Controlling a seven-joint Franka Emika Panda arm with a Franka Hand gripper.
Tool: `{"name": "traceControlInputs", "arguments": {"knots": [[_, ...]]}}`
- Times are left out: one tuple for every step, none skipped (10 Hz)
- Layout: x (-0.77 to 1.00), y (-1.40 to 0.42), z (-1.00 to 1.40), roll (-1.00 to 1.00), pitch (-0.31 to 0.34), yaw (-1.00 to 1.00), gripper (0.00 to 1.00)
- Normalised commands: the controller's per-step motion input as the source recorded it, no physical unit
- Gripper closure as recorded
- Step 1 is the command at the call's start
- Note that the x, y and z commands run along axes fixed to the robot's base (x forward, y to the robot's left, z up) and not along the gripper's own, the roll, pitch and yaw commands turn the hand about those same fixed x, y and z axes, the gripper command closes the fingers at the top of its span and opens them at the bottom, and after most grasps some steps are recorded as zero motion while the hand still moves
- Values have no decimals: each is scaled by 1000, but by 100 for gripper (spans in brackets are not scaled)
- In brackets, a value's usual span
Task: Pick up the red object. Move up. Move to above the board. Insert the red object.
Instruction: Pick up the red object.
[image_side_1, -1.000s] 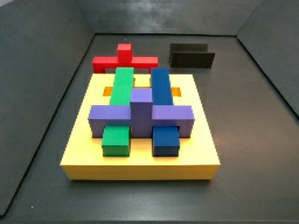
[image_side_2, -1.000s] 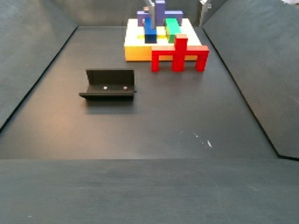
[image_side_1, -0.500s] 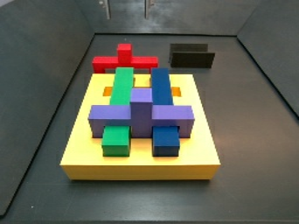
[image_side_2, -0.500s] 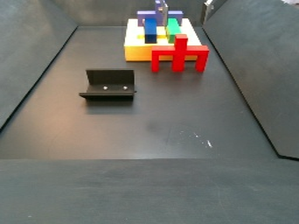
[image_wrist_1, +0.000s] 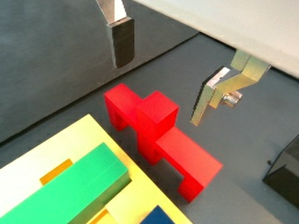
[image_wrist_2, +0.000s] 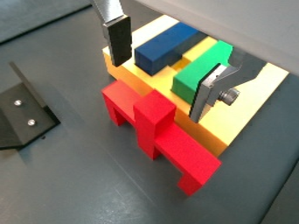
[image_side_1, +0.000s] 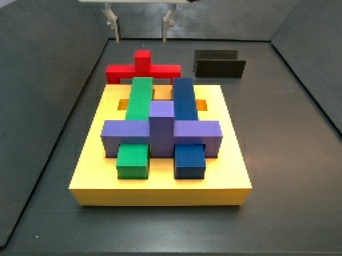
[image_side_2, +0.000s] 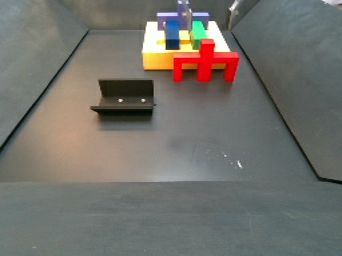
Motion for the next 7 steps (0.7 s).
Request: {"name": "traceControlInputs", "arguments": {"knots": [[54, 0, -343, 120, 64, -257, 0], [0, 0, -220, 81, 34, -111, 0], [0, 0, -297, 74, 0, 0, 0], [-29, 0, -337, 40, 0, 0, 0], [-40, 0, -320, 0, -17, 0, 0], [-86, 37, -340, 0, -37, 0, 0], [-57, 106, -277, 0, -20, 0, 0]]}}
